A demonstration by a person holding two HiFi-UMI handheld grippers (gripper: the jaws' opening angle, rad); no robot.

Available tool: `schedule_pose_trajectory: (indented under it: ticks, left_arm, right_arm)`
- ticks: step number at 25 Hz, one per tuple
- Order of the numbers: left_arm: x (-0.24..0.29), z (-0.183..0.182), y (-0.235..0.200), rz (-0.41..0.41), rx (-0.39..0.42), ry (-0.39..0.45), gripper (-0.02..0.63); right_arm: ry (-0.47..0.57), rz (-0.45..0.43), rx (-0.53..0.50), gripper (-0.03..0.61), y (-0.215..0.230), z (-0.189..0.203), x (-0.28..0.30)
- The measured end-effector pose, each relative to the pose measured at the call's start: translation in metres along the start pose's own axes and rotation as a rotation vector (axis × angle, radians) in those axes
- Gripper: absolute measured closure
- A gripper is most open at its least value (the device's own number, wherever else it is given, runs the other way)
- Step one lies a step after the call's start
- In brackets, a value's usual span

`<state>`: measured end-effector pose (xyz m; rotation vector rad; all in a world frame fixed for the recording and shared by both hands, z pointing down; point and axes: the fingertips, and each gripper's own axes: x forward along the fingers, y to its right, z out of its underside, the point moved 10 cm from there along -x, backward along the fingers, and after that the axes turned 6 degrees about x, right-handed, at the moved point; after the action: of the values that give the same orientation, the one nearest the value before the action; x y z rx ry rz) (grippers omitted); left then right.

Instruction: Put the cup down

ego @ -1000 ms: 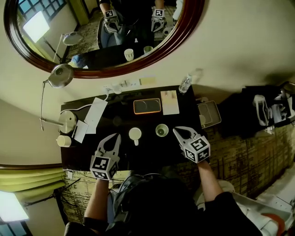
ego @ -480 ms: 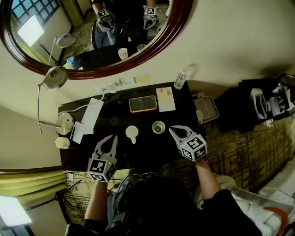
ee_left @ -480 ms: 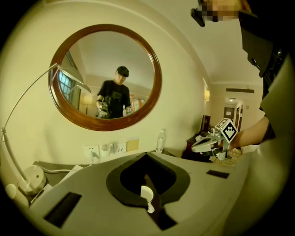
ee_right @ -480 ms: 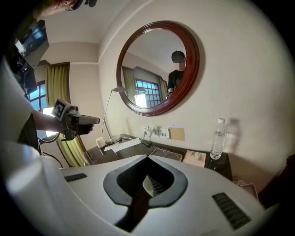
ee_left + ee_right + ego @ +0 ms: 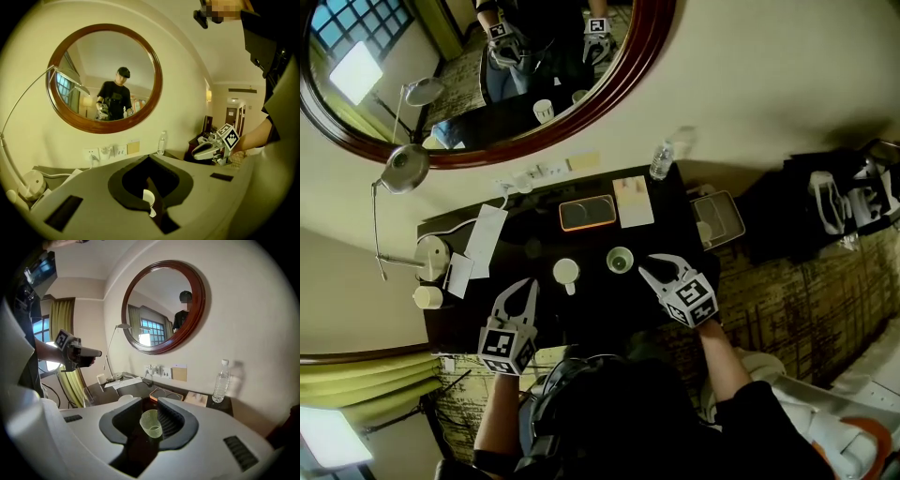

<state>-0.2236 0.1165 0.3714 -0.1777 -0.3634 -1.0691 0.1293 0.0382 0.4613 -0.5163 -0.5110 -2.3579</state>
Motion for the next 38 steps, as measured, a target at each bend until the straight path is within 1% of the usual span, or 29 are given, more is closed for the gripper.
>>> schedule_pose_trajectory:
  ticks: [1, 3, 4, 5, 6, 9, 11, 15, 18, 21, 25, 29, 33, 34, 37, 38]
  left_arm:
    - [0.000, -0.001, 0.000, -0.004, 0.000, 0.001, 0.627]
    - [0.002, -0.003, -0.001, -0.012, 0.002, 0.005, 0.627]
    - [0.003, -0.004, -0.001, -0.016, 0.004, 0.006, 0.627]
    - [0.003, -0.004, -0.001, -0.021, 0.005, 0.005, 0.627]
    - [0.003, -0.004, -0.001, -0.026, 0.004, 0.003, 0.627]
    - [0.004, -0.003, 0.000, -0.043, -0.002, -0.006, 0.627]
    - [0.006, -0.001, 0.001, -0.051, -0.004, -0.011, 0.627]
    - [0.013, 0.000, 0.005, -0.063, 0.006, -0.028, 0.627]
    - [0.026, -0.010, 0.012, -0.085, -0.021, -0.040, 0.627]
    - [0.029, -0.001, 0.015, -0.107, -0.016, -0.057, 0.627]
    - [0.036, 0.006, 0.023, -0.131, -0.039, -0.071, 0.627]
    - [0.038, 0.025, 0.017, -0.166, -0.031, -0.076, 0.627]
    - [0.044, 0.032, 0.015, -0.169, -0.040, -0.040, 0.627]
    - [0.046, 0.033, 0.015, -0.170, -0.040, -0.038, 0.627]
    - [0.049, 0.037, 0.015, -0.191, -0.039, -0.050, 0.627]
    - [0.050, 0.037, 0.015, -0.194, -0.045, -0.042, 0.627]
  right_arm:
    - [-0.007, -0.006, -0.013, 0.432, 0.002, 0.003, 0.002]
    - [-0.022, -0.024, -0.040, 0.370, 0.005, 0.009, 0.007]
    - [-0.032, -0.039, -0.053, 0.317, 0.006, 0.012, 0.010]
    - [-0.045, -0.058, -0.065, 0.245, 0.007, 0.016, 0.015]
    - [-0.061, -0.079, -0.075, 0.186, 0.007, 0.018, 0.019]
    - [-0.112, -0.134, -0.091, 0.123, 0.008, 0.023, 0.030]
    - [-0.139, -0.152, -0.102, 0.100, 0.011, 0.027, 0.038]
    - [-0.178, -0.177, -0.159, 0.081, 0.020, 0.042, 0.061]
    - [-0.190, -0.202, -0.220, 0.081, 0.027, 0.061, 0.083]
    - [-0.180, -0.212, -0.250, 0.082, 0.028, 0.079, 0.103]
    - [-0.148, -0.220, -0.265, 0.081, 0.030, 0.084, 0.124]
    - [-0.141, -0.256, -0.267, 0.082, 0.035, 0.091, 0.140]
    - [-0.128, -0.322, -0.299, 0.087, 0.032, 0.091, 0.148]
    - [-0.123, -0.342, -0.311, 0.119, 0.032, 0.091, 0.149]
    - [-0.110, -0.381, -0.337, 0.187, 0.031, 0.094, 0.152]
    - [-0.108, -0.389, -0.343, 0.187, 0.031, 0.095, 0.153]
